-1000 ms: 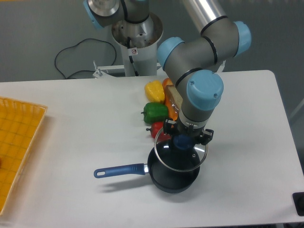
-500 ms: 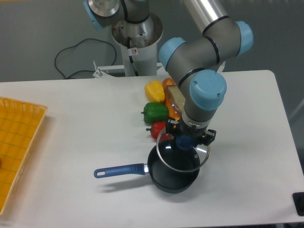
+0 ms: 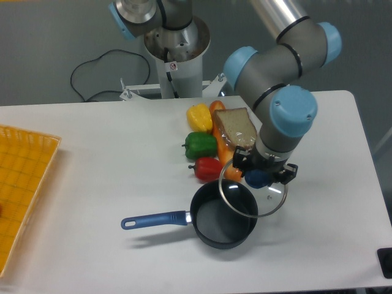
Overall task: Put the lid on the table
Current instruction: 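Lift the glass lid off the black saucepan and carry it aside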
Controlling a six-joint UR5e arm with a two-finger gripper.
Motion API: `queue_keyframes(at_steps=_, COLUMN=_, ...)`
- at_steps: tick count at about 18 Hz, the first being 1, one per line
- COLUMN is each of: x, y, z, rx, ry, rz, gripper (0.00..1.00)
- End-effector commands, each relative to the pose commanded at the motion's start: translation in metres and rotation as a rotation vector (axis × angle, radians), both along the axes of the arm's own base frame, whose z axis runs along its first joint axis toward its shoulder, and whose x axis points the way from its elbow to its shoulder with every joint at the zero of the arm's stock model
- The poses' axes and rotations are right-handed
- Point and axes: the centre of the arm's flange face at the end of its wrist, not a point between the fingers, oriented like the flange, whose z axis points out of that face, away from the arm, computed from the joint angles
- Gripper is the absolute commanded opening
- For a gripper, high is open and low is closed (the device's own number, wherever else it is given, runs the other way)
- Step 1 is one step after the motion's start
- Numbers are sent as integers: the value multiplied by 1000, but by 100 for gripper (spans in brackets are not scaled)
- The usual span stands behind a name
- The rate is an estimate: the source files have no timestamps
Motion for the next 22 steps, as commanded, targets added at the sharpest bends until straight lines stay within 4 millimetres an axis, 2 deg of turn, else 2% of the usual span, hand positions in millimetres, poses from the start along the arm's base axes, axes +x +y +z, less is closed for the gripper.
queue_keyframes(at_steps=6, x=-10, y=-6, z=-4, rx=5, ry=11, rz=-6, gripper=56)
queue_keyframes(at_steps=9, x=-19, y=-16, z=-5, rx=9, ry=13, rz=-11, gripper=56)
queue_keyframes(at_steps=11, x=-31, y=-27, z=-8, rx=15, ry=23, rz=-14, gripper=56)
queue_keyframes(at_steps=13, x=-53, y=-51, z=-18, rx=10, ry=21, rz=-24, gripper=56)
queue_keyframes(at_steps=16, x=-68, y=-79, z=-21, rx=13, ry=18, rz=-52, gripper=55)
queue_keyframes(at_steps=22, x=-77, y=-81, z=-38, rx=11, ry=24, rz=-60, gripper=56)
